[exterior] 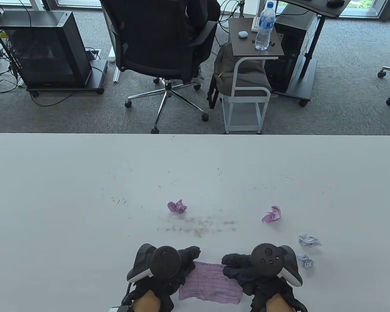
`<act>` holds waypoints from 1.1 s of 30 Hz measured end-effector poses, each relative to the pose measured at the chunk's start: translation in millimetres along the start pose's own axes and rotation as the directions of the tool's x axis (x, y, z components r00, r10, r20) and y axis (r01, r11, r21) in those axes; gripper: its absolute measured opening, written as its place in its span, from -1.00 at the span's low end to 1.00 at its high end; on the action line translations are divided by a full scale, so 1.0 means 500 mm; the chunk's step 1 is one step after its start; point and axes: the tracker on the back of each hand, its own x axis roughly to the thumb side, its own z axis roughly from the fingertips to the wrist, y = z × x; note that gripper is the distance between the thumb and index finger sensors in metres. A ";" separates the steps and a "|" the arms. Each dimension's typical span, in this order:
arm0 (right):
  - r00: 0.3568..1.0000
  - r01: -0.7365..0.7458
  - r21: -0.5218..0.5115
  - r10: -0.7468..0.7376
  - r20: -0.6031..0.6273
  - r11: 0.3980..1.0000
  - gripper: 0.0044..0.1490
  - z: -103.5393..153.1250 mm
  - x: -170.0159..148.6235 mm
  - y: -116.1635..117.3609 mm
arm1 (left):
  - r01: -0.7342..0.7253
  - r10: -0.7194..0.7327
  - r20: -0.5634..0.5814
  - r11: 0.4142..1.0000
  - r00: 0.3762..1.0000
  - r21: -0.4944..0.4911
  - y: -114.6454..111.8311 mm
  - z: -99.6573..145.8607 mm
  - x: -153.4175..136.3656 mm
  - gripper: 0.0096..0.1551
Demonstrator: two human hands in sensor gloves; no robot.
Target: Flatten crumpled invoices and stack
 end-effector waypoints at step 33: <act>0.887 -0.363 0.096 0.376 -0.268 0.927 -0.48 -0.010 -0.038 0.019 | 0.102 -0.222 -0.146 0.818 0.964 -0.566 -0.112 -0.034 -0.015 0.07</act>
